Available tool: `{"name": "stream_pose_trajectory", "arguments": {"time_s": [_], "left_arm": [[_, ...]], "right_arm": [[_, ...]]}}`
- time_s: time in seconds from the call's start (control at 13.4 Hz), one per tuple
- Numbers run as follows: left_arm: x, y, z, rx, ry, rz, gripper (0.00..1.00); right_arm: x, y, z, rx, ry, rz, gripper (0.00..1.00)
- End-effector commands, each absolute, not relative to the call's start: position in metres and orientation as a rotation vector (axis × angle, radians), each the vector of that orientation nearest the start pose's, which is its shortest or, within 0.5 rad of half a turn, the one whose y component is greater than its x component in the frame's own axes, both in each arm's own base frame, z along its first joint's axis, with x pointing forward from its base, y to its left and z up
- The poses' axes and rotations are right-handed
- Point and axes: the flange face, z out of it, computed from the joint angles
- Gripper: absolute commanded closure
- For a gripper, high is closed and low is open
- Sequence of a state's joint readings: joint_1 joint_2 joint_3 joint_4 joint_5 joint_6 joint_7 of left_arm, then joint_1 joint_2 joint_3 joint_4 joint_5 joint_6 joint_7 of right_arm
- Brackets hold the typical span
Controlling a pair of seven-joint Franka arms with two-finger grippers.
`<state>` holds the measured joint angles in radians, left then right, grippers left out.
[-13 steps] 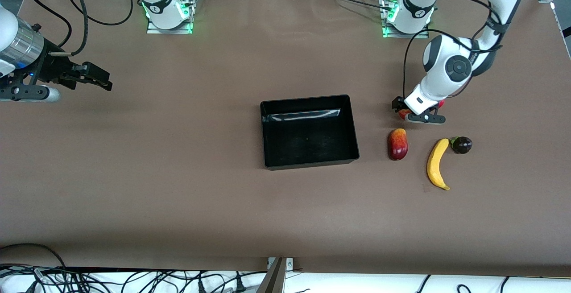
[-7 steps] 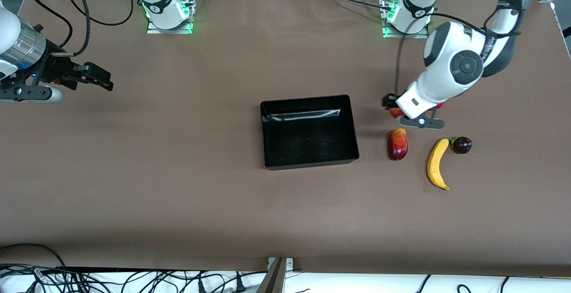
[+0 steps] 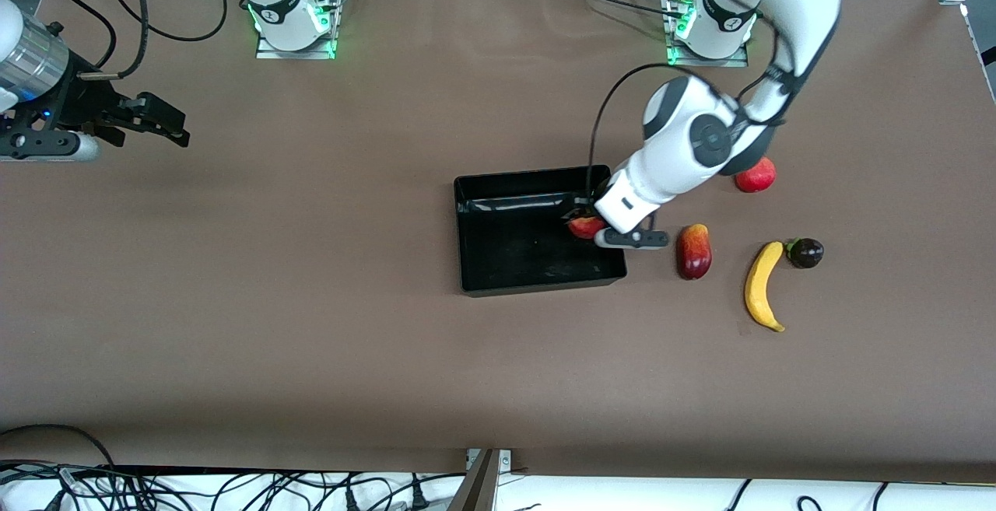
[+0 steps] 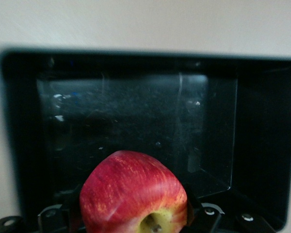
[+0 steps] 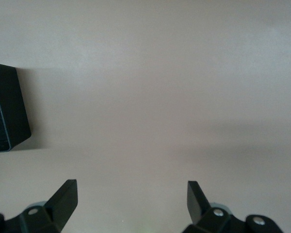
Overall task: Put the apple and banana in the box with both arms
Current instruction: 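Carry the apple into the black tray and open the left gripper, then move the left gripper over the yellow banana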
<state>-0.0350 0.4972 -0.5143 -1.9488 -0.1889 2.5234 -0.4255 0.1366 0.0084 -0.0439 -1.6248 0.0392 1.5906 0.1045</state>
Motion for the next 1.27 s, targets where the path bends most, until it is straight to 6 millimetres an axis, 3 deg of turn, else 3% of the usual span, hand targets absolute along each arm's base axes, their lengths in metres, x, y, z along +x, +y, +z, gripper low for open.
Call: {"name": "stream_pose_trajectory", "arguments": {"time_s": [0.0, 0.15, 0.22, 0.3, 0.45, 0.67, 0.89, 1.04, 1.19], "left_arm": [[0.547, -0.329, 0.221, -3.518, -0.192, 0.213, 0.81], [0.539, -0.338, 0.206, -3.514, -0.175, 0.246, 0.8], [0.537, -0.339, 0.202, -3.512, -0.177, 0.258, 0.66], [0.538, -0.336, 0.201, -3.509, -0.184, 0.256, 0.01], [0.54, -0.334, 0.206, -3.507, -0.178, 0.255, 0.0], [0.547, -0.324, 0.232, -3.491, -0.169, 0.244, 0.0], [0.566, -0.282, 0.285, -3.401, -0.183, 0.306, 0.0], [0.592, -0.248, 0.325, -3.317, -0.186, 0.429, 0.0], [0.611, -0.22, 0.367, -3.16, -0.08, 0.434, 0.0]], "right_arm": [[0.547, 0.054, 0.598, -3.128, 0.023, 0.062, 0.0], [0.549, 0.054, 0.599, -3.129, 0.023, 0.055, 0.0], [0.551, 0.054, 0.6, -3.137, 0.02, 0.037, 0.0], [0.551, 0.053, 0.604, -3.151, 0.019, 0.028, 0.0], [0.55, 0.053, 0.604, -3.15, 0.067, 0.049, 0.0], [0.553, 0.052, 0.605, -3.152, 0.084, 0.027, 0.0], [0.554, 0.061, 0.599, -3.139, 0.26, 0.056, 0.0], [0.554, 0.068, 0.599, -3.145, 0.251, 0.043, 0.0], [0.555, 0.067, 0.6, -3.146, 0.246, 0.033, 0.0]]}}
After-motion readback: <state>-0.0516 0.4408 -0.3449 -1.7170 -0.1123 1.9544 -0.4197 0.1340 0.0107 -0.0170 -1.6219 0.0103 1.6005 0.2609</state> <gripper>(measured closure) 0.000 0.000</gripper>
